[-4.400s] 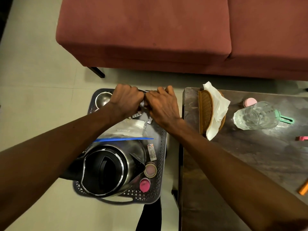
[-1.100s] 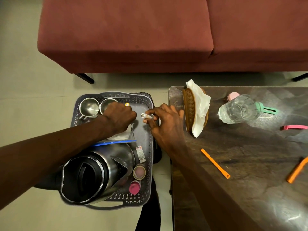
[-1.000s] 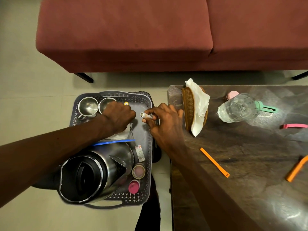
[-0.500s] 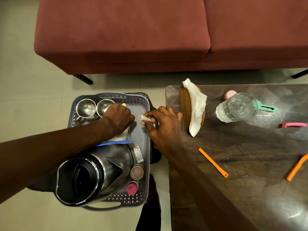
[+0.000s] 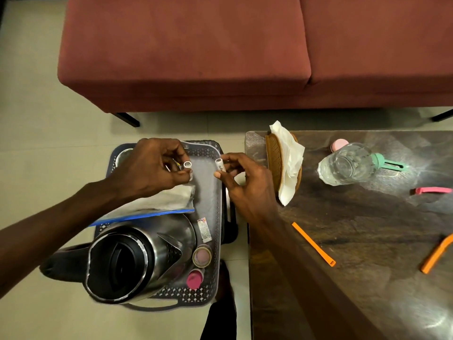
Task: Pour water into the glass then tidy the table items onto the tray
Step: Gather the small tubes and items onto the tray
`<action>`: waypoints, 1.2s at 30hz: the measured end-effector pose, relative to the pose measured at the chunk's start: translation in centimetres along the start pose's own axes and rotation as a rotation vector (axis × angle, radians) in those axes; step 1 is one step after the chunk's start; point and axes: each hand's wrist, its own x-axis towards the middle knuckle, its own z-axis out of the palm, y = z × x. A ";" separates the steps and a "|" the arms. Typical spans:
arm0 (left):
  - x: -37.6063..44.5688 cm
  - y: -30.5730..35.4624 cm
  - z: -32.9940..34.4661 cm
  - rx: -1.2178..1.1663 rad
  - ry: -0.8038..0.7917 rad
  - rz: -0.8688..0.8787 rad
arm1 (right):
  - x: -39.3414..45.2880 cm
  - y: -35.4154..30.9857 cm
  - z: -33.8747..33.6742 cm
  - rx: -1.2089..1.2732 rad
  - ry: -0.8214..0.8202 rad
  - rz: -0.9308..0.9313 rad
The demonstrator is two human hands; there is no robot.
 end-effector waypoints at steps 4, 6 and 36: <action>-0.2 -1.3 0.6 -0.102 0.004 0.107 | 0.2 -0.3 0.6 0.007 -0.038 0.004; -0.1 -2.0 0.8 -0.041 0.015 0.203 | 0.3 -0.6 0.8 -0.001 -0.067 0.010; 0.3 -5.9 1.2 0.154 -0.008 -0.021 | 4.7 0.5 7.0 -0.406 -0.316 -0.021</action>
